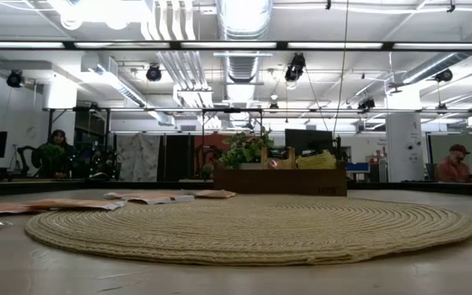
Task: Pick & Place Tea
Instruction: Put the yellow tea bag into the right section of the wooden organizer
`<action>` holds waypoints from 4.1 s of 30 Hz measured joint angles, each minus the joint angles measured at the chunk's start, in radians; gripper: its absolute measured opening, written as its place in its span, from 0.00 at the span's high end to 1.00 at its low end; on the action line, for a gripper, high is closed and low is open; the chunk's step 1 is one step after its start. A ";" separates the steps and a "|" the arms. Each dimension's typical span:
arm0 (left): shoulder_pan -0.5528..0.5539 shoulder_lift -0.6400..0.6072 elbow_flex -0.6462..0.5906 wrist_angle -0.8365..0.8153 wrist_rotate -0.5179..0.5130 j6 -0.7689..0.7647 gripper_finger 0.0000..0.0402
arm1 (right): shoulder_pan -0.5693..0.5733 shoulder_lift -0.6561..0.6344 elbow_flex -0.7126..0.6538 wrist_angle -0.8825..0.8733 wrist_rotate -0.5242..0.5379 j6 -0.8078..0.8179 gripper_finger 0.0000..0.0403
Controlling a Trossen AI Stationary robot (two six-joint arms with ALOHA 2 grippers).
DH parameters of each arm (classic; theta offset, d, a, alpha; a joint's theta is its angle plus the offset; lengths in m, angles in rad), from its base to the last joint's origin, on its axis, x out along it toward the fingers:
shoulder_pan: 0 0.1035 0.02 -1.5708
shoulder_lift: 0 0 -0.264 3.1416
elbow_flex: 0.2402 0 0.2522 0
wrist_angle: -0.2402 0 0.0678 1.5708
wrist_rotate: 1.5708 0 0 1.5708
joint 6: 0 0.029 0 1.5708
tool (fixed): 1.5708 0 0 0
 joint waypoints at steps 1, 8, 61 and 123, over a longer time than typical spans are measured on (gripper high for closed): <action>-0.010 0.008 0.000 0.014 0.000 -0.002 1.00 | 0.006 0.001 -0.001 0.000 0.001 0.011 0.98; -0.082 0.067 0.000 0.097 0.038 -0.014 0.87 | 0.035 0.027 -0.001 -0.007 0.002 0.053 0.98; -0.760 0.619 0.006 -0.398 -0.537 -0.538 0.40 | 0.090 0.046 -0.001 -0.007 0.078 0.103 0.98; -0.758 1.094 0.230 -0.465 -0.588 -1.392 0.93 | 0.090 0.041 0.022 -0.006 0.139 -0.158 0.98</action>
